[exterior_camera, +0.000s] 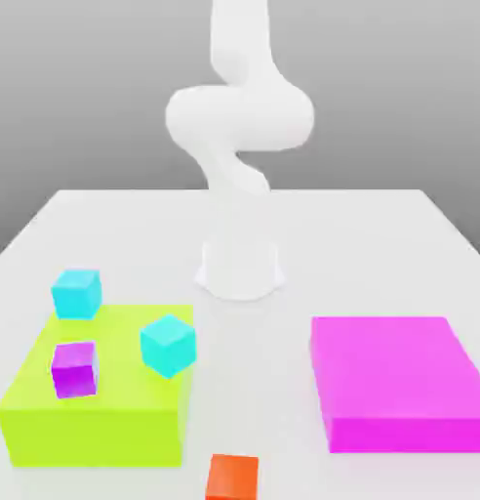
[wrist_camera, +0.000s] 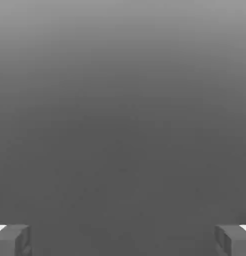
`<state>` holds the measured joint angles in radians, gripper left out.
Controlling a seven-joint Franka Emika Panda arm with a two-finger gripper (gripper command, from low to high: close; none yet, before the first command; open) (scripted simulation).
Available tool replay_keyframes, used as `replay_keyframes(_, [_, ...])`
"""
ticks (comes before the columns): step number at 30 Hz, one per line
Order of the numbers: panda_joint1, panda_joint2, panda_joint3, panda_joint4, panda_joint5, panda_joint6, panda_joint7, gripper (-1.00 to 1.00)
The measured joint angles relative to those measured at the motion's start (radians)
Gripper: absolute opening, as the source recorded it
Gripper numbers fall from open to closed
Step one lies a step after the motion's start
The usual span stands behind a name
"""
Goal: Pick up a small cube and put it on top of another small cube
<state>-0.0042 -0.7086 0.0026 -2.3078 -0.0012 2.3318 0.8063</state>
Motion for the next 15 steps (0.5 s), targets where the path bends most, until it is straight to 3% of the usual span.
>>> replay_keyframes(15, [-0.015, 0.55, 0.006, -0.047, -0.011, 0.191, 0.04, 0.0])
